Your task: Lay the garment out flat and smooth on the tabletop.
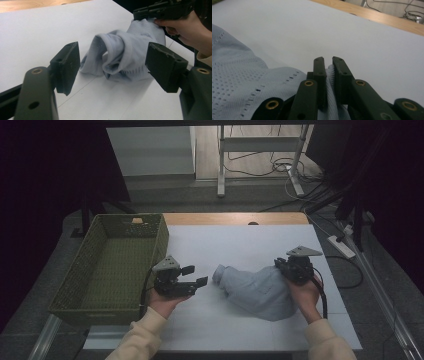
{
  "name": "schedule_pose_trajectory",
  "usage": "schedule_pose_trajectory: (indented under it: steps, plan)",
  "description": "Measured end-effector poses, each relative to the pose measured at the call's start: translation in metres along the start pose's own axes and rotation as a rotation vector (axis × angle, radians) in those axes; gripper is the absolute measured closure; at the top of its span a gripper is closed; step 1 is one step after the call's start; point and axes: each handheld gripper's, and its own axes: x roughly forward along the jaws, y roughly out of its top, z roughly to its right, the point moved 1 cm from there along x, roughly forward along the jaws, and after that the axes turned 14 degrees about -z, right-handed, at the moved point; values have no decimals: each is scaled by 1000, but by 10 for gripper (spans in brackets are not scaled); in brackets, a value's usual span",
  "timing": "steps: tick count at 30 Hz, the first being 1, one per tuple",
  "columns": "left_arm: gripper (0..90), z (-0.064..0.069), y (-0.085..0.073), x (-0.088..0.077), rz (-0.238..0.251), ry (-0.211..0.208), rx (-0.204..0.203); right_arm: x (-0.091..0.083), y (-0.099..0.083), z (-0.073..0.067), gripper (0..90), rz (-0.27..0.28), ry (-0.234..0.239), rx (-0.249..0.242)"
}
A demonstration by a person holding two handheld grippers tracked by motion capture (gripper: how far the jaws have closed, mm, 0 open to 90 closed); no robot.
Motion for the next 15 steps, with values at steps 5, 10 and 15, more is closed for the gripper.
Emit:
schedule_pose_trajectory:
  steps: [5, 10, 15]
  plan:
    - [282, 0, 0, 0, -2, 0, 0, 6, -7, 13, 805, -29, -13, 51]
    - [282, -1, 0, 1, -2, 1, 0, -11, 0, 8, 604, 55, -11, 63]
    - [282, -1, 0, 0, 0, 1, -3, -46, 16, -26, 531, 154, 66, -36]
